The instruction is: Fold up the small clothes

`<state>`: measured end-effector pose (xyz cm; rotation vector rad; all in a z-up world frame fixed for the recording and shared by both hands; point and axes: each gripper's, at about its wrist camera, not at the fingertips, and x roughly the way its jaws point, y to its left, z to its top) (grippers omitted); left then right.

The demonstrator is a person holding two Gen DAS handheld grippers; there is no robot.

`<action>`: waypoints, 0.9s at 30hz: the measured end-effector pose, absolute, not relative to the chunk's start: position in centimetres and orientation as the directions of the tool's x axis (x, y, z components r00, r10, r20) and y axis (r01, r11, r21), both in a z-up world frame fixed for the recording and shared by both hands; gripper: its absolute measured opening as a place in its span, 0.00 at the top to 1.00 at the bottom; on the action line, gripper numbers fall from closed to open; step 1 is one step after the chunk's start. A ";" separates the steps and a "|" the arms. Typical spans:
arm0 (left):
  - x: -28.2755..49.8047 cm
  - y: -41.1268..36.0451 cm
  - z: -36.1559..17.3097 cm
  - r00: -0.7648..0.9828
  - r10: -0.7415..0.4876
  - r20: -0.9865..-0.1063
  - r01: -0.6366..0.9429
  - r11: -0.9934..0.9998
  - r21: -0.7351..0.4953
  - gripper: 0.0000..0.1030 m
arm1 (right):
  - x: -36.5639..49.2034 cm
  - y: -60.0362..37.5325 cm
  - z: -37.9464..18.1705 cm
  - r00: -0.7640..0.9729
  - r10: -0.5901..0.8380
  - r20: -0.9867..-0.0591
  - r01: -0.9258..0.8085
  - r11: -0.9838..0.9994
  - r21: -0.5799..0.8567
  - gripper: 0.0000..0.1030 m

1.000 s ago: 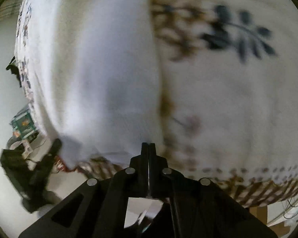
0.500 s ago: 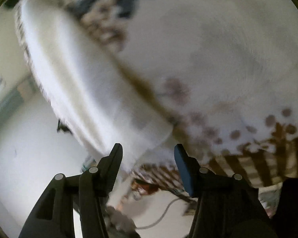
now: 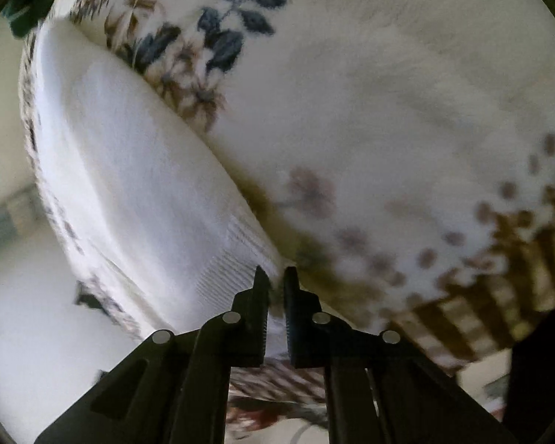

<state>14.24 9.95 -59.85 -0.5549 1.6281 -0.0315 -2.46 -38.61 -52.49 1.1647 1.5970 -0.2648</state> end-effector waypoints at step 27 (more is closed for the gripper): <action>15.4 12.1 -61.4 0.061 -0.422 -0.905 -0.377 0.829 -0.412 0.87 | -7.5 -27.0 -51.4 -0.180 0.433 -0.883 0.605 0.757 0.247 0.94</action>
